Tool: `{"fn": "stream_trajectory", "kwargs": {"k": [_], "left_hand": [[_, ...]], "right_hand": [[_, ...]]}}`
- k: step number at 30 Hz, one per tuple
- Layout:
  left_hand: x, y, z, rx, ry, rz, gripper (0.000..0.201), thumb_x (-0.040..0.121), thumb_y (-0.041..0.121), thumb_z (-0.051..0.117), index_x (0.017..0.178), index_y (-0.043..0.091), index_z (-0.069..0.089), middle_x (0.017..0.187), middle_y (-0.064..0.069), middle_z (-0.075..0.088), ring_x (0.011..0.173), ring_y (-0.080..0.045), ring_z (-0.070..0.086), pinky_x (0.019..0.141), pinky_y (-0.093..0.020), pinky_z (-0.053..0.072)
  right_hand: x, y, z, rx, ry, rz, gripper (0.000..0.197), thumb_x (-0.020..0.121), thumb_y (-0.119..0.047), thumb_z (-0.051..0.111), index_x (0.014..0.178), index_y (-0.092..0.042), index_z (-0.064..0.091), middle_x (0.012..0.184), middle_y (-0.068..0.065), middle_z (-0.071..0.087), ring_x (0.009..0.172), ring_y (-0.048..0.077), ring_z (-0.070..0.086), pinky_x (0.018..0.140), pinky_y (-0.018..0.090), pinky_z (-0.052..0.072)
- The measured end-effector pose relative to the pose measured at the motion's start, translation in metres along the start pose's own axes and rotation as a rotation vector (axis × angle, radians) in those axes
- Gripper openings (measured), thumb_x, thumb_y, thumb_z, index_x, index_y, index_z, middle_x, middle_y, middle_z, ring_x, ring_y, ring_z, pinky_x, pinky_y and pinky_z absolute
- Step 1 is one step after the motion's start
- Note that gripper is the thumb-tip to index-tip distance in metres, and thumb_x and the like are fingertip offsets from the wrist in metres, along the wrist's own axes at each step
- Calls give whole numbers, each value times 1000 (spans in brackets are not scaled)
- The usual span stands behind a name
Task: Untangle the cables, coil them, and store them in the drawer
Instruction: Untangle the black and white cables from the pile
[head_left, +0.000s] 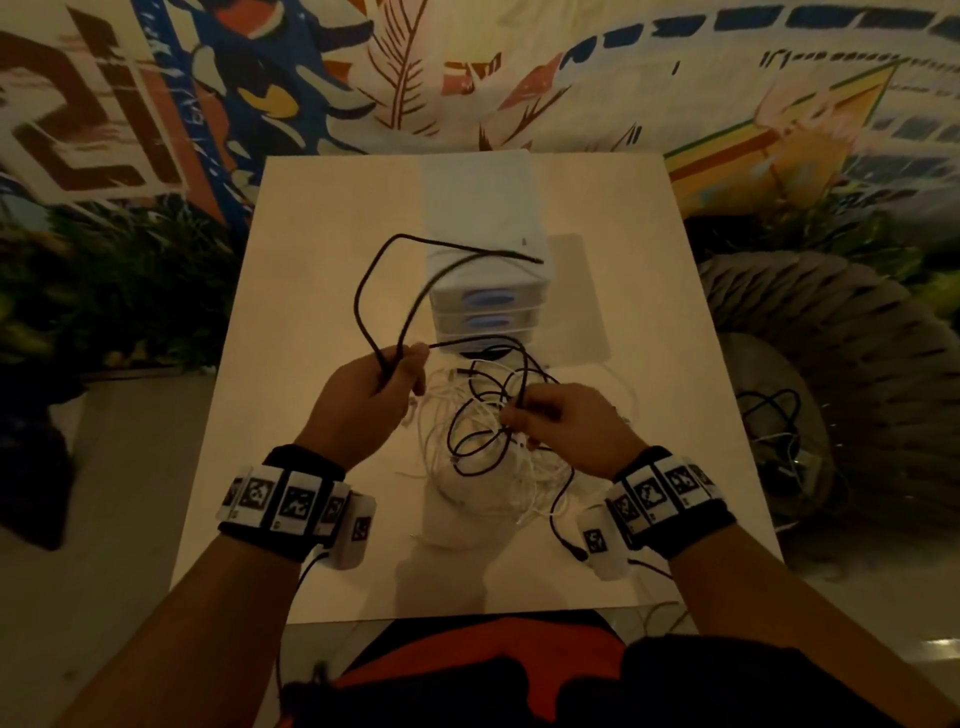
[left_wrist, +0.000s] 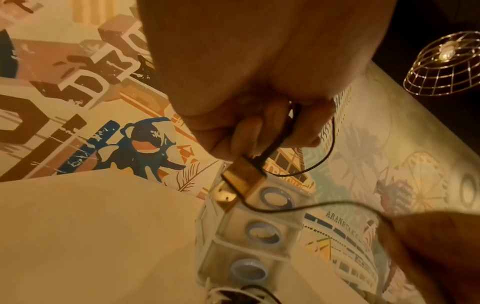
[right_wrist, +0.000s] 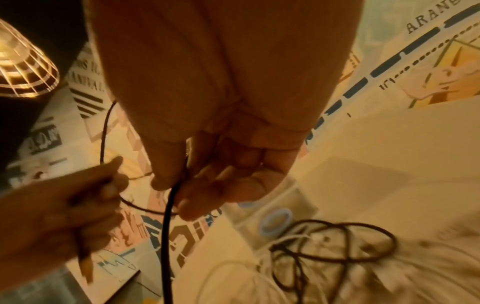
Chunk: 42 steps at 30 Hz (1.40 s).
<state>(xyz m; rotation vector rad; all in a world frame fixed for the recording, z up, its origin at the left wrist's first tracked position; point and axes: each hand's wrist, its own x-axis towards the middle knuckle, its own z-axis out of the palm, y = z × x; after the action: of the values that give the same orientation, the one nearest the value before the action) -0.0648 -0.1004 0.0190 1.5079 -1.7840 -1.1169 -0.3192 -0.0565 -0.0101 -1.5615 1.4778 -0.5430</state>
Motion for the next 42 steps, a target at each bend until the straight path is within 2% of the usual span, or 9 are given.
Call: {"fn": "stream_trajectory", "kwargs": {"k": [7,10,15,19,23,27,31,36,42], "left_hand": [[-11,-11,27,498,-229,129,64,75,89,44,85,27,57,61,2,54,57,-12,53,58,-39,46],[-10,-12,38,568,-249,108,46,96,67,40,105,28,63,79,-4,67,74,-24,64,64,-40,51],[-12,-22,22,361,-168,-10,30,104,45,43,97,24,64,78,-1,65,76,-26,60,66,-39,47],[-10,-23,10,194,-131,-74,28,104,41,46,78,33,54,62,8,51,61,-18,49,60,-38,39],[-11,-20,2,50,-32,-115,40,105,44,46,69,26,48,53,7,47,52,-14,45,59,-40,44],[-12,-19,-4,-135,33,-163,41,105,37,47,69,17,44,56,4,41,49,-8,38,50,-18,37],[-11,-25,-10,-226,38,-198,42,106,35,48,70,14,43,55,7,39,53,-12,36,53,-23,35],[-15,-25,-15,-258,55,-207,41,106,36,47,73,10,44,59,1,38,54,-12,36,55,-26,34],[-19,-28,-23,-184,177,-232,44,104,42,47,69,16,44,54,9,41,52,-8,39,58,-30,36]], "right_hand": [[18,-45,1,246,-34,-143,7,93,-21,72,96,-17,76,85,-7,74,71,13,71,71,29,58],[24,-52,11,151,-2,-232,12,94,-18,70,100,-11,77,93,3,75,77,8,70,73,18,54],[22,-24,17,366,-94,-34,18,100,-11,60,113,-8,72,100,2,75,82,7,72,70,25,58],[20,9,35,-69,-212,21,21,100,-25,59,118,-24,70,113,-6,72,82,4,68,84,28,57],[25,28,47,-346,-251,136,33,100,-30,51,129,-24,66,132,2,66,114,19,63,98,31,48],[29,28,54,-453,-208,134,40,100,-31,52,140,-25,55,125,1,68,116,23,62,95,32,48],[38,23,60,-449,-130,112,51,101,-33,51,151,-35,40,125,1,68,112,25,64,89,37,54],[54,25,67,-525,-193,126,37,99,-35,54,135,-31,59,135,4,60,117,28,61,95,39,52],[56,35,59,-460,-105,28,25,95,-44,63,111,-27,74,110,4,61,100,24,62,86,35,50]]}}
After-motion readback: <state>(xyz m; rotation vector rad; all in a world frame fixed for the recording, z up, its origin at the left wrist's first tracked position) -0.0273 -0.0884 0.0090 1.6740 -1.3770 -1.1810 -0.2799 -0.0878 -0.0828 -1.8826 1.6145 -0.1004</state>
